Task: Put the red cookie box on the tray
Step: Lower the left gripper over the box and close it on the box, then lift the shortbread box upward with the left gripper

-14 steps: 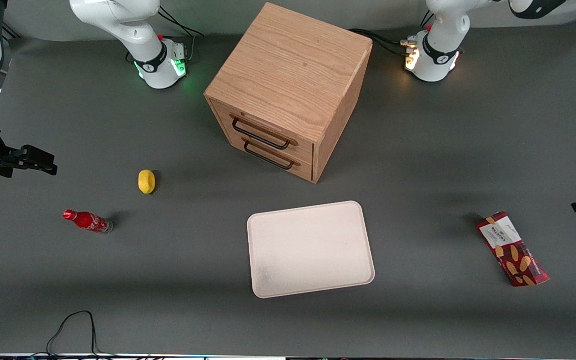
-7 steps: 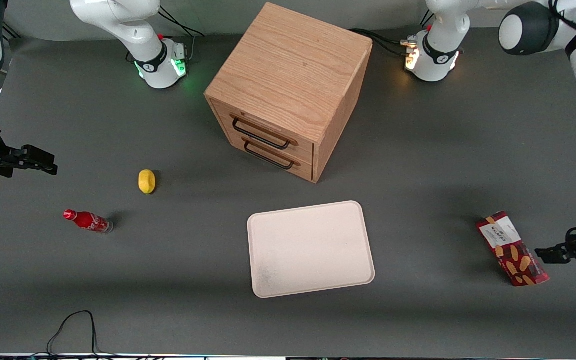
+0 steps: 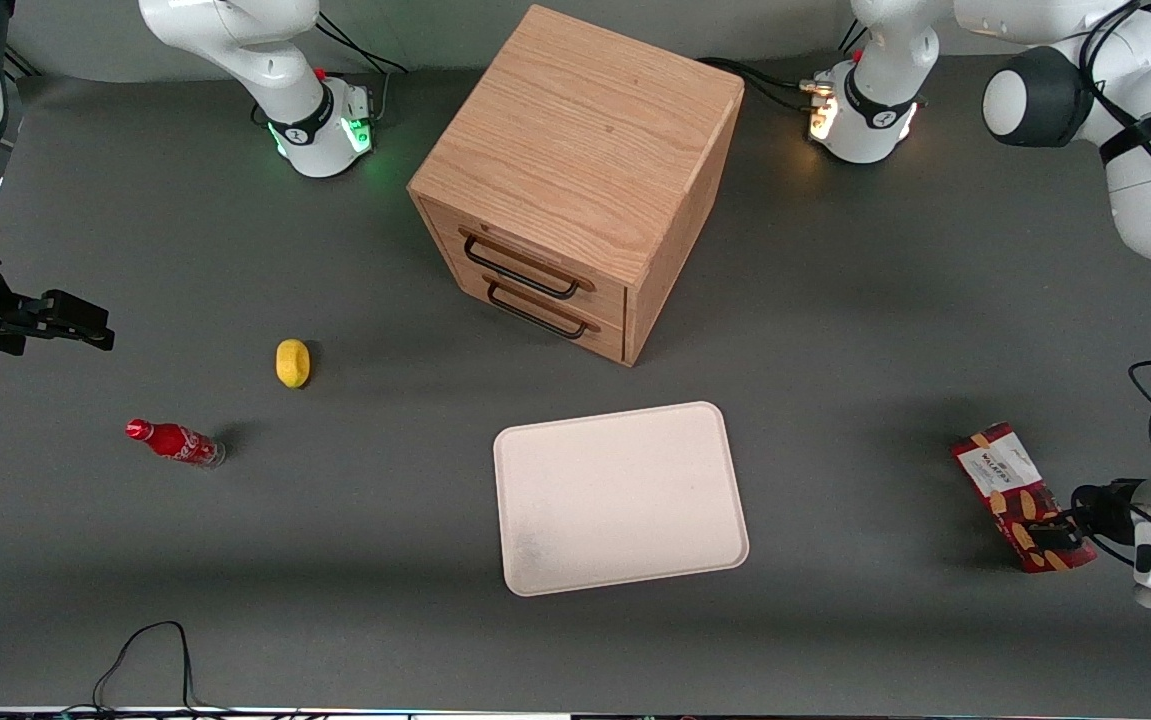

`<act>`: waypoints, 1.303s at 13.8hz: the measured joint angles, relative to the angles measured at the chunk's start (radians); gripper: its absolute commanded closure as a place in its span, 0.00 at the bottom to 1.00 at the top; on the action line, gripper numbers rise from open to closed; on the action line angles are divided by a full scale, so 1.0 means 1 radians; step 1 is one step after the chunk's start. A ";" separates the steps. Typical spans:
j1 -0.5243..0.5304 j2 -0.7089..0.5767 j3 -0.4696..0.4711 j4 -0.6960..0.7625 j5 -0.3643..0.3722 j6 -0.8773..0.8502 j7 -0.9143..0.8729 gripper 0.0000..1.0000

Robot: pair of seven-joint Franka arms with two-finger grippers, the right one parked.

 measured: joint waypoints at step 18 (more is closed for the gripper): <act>-0.004 -0.002 0.000 -0.049 0.000 0.032 0.018 1.00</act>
